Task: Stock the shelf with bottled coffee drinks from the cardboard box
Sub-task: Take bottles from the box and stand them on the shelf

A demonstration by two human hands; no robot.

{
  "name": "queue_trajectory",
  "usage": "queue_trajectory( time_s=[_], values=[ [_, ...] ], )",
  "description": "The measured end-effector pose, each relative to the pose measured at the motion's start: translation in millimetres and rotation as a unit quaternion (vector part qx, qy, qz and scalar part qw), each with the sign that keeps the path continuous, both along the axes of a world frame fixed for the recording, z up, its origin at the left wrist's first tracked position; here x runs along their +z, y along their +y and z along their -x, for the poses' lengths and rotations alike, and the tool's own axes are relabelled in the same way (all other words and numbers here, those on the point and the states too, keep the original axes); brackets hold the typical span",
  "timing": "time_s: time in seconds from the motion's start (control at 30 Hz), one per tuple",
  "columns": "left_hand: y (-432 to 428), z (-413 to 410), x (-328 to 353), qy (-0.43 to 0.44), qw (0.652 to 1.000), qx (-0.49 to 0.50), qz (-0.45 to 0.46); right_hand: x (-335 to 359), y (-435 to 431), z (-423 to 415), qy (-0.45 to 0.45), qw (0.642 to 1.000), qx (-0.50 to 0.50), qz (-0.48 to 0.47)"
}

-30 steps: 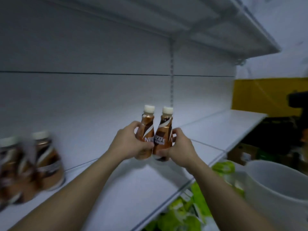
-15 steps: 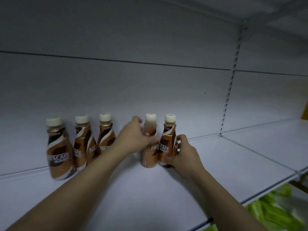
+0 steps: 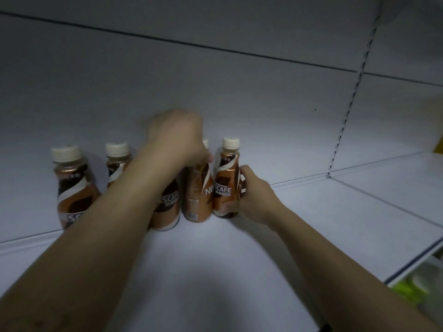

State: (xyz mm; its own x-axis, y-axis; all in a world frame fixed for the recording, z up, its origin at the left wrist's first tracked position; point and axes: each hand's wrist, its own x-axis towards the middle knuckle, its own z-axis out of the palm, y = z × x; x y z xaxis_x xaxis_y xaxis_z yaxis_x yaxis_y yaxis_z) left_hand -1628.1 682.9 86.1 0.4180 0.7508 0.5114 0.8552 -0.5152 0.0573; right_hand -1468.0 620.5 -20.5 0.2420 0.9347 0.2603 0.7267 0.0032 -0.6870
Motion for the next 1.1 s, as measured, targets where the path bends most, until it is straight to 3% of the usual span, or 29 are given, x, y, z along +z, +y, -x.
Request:
queue_trajectory(
  time_s=[0.17, 0.3, 0.4, 0.53, 0.63, 0.8, 1.1],
  values=[
    [10.8, 9.8, 0.9, 0.015, 0.999, 0.029, 0.026, -4.0, 21.9, 12.7, -0.004, 1.000, 0.009, 0.006],
    [6.6, 7.8, -1.9, 0.056, 0.997, 0.054, -0.012, -14.5, 19.3, 11.7, 0.036, 0.999, 0.001, 0.027],
    [-6.7, 7.0, -4.1, 0.064, 0.996, 0.030, -0.058, -14.7, 4.2, 14.9, -0.020, 0.998, 0.008, 0.050],
    [-39.2, -10.0, -2.6, 0.024, 0.992, -0.102, -0.066, 17.0, -38.9, -9.8, -0.062, 0.997, -0.036, 0.041],
    [-75.5, -41.4, -9.0, -0.015, 0.977, -0.214, -0.008, 40.0, -90.0, -46.4, -0.103, 0.990, -0.095, 0.014],
    [-140.5, -119.9, -29.5, 0.007, 0.944, -0.327, 0.035, 41.2, -195.2, -109.3, -0.130, 0.970, -0.202, 0.022],
    [-301.8, -287.5, -109.6, 0.107, 0.830, -0.533, 0.123, -50.4, -422.1, -194.9, -0.039, 0.891, -0.441, 0.102]
  ],
)
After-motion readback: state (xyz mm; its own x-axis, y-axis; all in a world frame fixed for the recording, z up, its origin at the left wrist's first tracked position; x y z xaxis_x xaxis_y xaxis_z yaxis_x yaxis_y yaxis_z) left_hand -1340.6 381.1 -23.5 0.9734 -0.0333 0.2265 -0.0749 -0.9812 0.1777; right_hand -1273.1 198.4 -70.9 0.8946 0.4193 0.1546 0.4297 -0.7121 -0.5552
